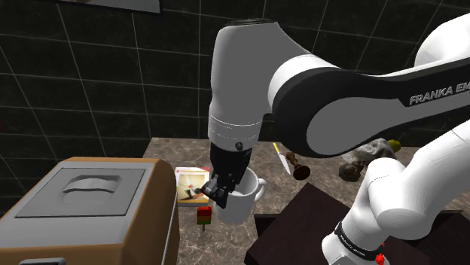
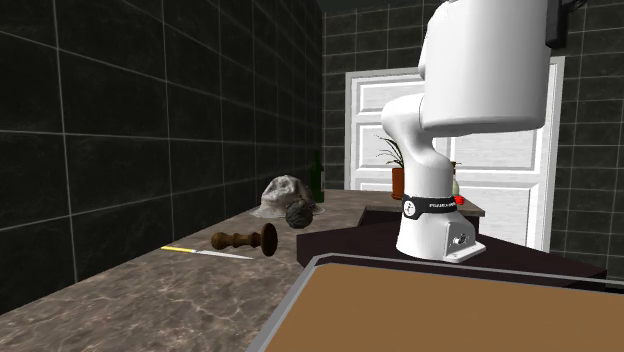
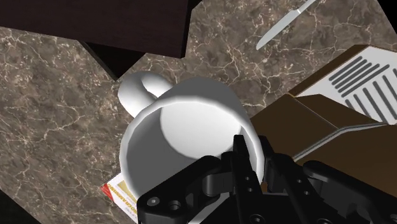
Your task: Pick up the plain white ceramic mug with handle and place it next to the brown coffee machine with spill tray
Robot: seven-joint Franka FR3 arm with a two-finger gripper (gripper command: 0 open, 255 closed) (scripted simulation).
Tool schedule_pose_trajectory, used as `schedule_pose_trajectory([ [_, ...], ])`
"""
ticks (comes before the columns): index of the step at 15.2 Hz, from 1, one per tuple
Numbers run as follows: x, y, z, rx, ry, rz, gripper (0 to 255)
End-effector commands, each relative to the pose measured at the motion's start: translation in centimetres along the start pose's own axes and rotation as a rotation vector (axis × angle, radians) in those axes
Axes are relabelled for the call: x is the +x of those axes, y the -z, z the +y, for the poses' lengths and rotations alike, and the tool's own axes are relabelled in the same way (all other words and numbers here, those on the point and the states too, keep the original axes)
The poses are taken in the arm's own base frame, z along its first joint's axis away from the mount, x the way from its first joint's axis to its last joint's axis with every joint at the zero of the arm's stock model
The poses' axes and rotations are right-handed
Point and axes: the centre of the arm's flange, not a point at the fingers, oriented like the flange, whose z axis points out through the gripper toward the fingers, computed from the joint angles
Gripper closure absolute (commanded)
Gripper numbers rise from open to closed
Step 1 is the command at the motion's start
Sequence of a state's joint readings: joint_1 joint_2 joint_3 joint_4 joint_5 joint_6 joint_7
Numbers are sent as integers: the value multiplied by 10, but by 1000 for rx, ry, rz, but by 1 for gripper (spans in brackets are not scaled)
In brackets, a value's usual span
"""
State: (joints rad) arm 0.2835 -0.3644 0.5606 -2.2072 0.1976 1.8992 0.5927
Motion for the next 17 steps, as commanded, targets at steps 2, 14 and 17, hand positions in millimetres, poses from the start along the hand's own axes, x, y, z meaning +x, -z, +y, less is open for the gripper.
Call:
schedule_pose_trajectory([
  [2,0,-15,-1,0,0,1,255],
  [14,0,-79,0,0,0,1,255],
  [17,0,-95,0,0,0,1,255],
])
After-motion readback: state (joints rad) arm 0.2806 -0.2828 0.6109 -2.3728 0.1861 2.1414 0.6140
